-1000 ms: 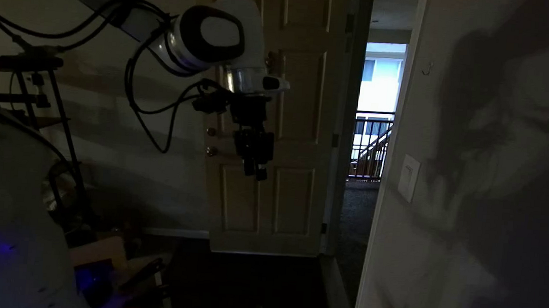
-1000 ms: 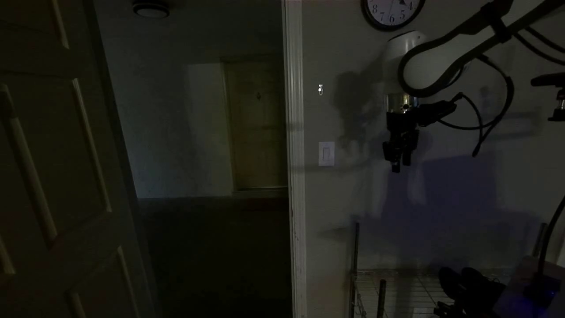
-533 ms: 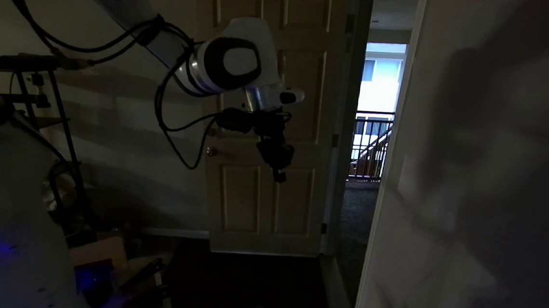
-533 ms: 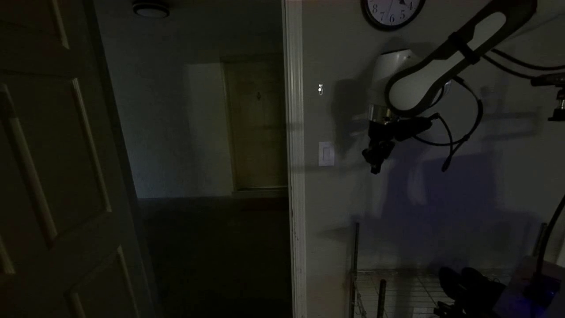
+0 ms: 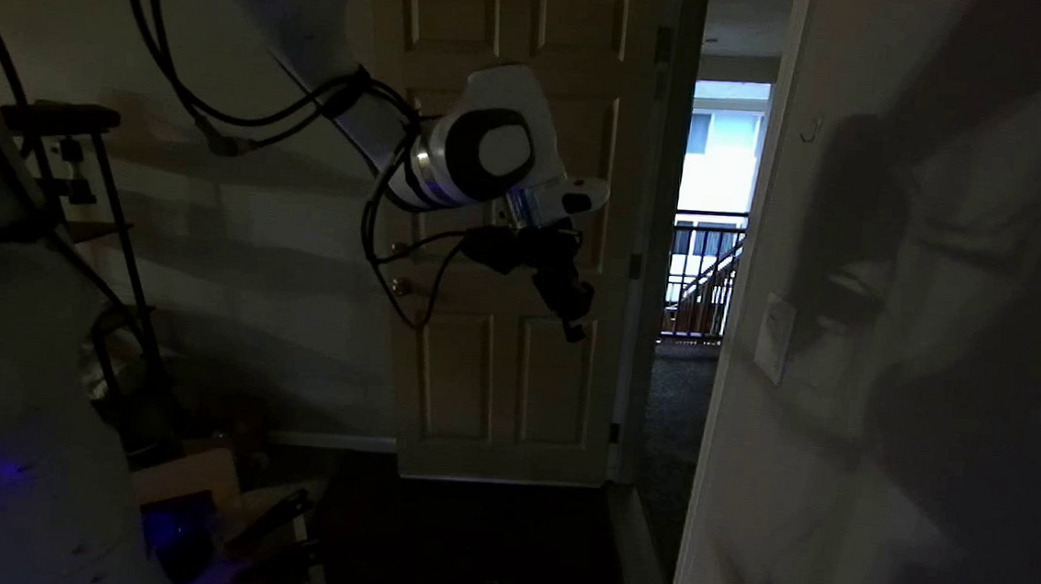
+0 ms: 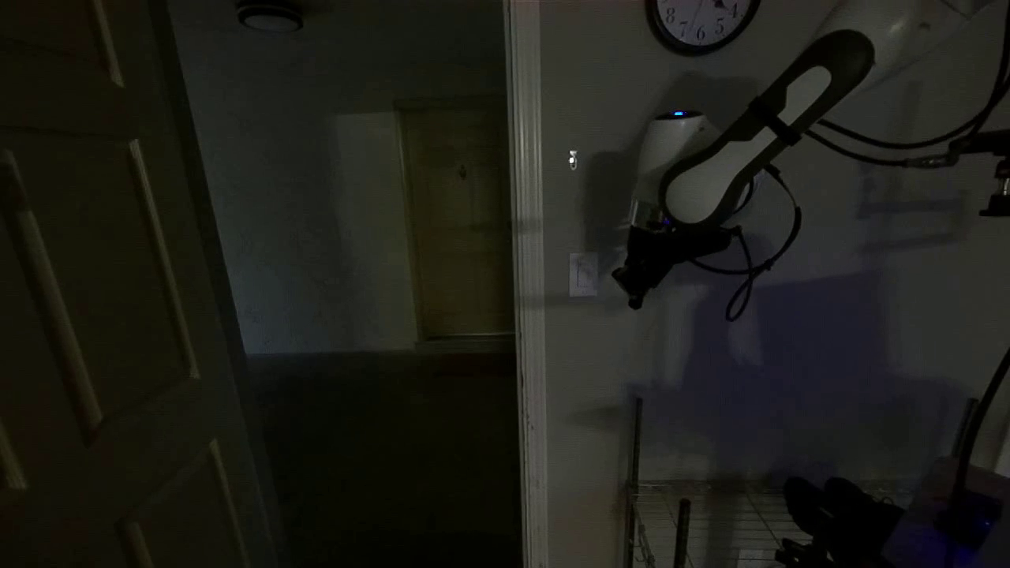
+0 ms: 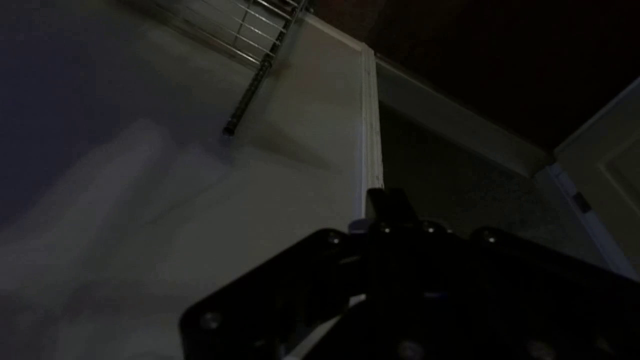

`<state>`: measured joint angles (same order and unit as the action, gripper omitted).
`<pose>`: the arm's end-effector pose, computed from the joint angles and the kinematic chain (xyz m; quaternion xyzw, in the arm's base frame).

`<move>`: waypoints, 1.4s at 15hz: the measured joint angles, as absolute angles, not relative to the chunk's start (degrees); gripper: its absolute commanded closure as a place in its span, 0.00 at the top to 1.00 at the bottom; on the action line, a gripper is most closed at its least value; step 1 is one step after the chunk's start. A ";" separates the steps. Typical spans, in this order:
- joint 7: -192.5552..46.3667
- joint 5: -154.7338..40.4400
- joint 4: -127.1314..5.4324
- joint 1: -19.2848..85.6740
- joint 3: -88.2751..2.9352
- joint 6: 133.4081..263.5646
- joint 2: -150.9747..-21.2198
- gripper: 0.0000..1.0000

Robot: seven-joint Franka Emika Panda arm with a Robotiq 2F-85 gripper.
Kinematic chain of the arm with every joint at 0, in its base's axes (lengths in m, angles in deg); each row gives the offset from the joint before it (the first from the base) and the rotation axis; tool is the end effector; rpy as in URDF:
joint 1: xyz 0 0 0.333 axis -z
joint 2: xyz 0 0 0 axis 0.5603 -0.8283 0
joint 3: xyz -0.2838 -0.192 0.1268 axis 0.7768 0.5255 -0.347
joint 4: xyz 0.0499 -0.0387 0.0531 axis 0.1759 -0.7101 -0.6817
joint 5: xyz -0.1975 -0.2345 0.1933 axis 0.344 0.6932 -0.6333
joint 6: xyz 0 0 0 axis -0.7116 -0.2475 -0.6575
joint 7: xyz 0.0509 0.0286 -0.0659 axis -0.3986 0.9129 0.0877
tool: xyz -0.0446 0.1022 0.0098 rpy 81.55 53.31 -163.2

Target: Press the switch on the wall

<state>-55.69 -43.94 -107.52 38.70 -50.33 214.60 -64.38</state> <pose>0.4762 -0.0011 0.4370 0.9818 -0.0855 0.1585 0.0609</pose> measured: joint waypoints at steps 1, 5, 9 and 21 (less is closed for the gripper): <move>-52.79 -41.82 -106.46 38.81 -50.10 216.31 -65.85 0.04; -43.45 -35.51 -102.31 38.82 -48.46 219.55 -70.52 0.03; -34.28 -29.21 -97.59 38.80 -47.76 219.67 -74.38 0.04; -25.66 -24.86 -82.55 37.73 -46.13 218.83 -86.05 0.04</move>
<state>-25.66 -24.86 -82.55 37.73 -46.13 218.83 -86.05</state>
